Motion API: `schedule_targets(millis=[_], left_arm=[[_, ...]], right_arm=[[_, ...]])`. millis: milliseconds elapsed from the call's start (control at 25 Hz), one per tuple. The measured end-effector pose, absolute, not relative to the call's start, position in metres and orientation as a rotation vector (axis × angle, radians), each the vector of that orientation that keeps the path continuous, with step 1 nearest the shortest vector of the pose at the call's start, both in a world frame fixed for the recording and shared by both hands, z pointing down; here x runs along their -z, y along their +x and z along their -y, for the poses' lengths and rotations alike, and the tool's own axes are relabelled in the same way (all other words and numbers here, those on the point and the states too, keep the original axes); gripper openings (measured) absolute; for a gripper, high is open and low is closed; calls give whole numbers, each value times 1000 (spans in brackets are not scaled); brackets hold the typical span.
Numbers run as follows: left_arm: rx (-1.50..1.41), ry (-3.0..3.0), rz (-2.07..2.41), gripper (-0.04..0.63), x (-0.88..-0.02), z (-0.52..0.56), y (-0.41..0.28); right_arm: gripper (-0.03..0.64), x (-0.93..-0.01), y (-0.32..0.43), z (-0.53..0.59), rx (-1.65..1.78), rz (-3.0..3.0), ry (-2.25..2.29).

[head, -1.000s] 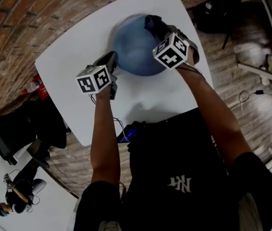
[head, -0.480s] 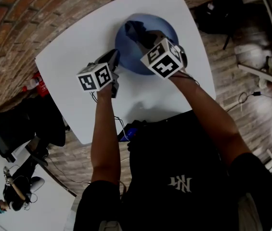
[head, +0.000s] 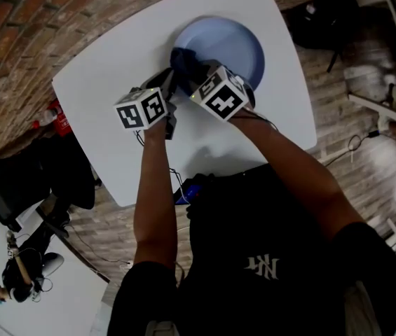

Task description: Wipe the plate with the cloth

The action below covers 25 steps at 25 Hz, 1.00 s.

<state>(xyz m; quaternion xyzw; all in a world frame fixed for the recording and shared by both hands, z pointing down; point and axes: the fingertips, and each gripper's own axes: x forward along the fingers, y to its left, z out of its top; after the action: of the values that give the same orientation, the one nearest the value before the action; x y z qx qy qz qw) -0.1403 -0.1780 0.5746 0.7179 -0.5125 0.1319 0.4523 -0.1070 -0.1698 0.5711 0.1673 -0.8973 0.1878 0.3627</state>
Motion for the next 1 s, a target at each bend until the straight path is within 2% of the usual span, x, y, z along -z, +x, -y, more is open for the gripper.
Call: schedule_targets(millis=[480,1000], left_arm=[[-332,1772,1277,38,-576,178,-142],[-329,1770,1280,40,-577,177,-144]], right_arm=[[80,-582,-108,168,-472,2275,414],[80,-583,-70,180,-406,2216,459]])
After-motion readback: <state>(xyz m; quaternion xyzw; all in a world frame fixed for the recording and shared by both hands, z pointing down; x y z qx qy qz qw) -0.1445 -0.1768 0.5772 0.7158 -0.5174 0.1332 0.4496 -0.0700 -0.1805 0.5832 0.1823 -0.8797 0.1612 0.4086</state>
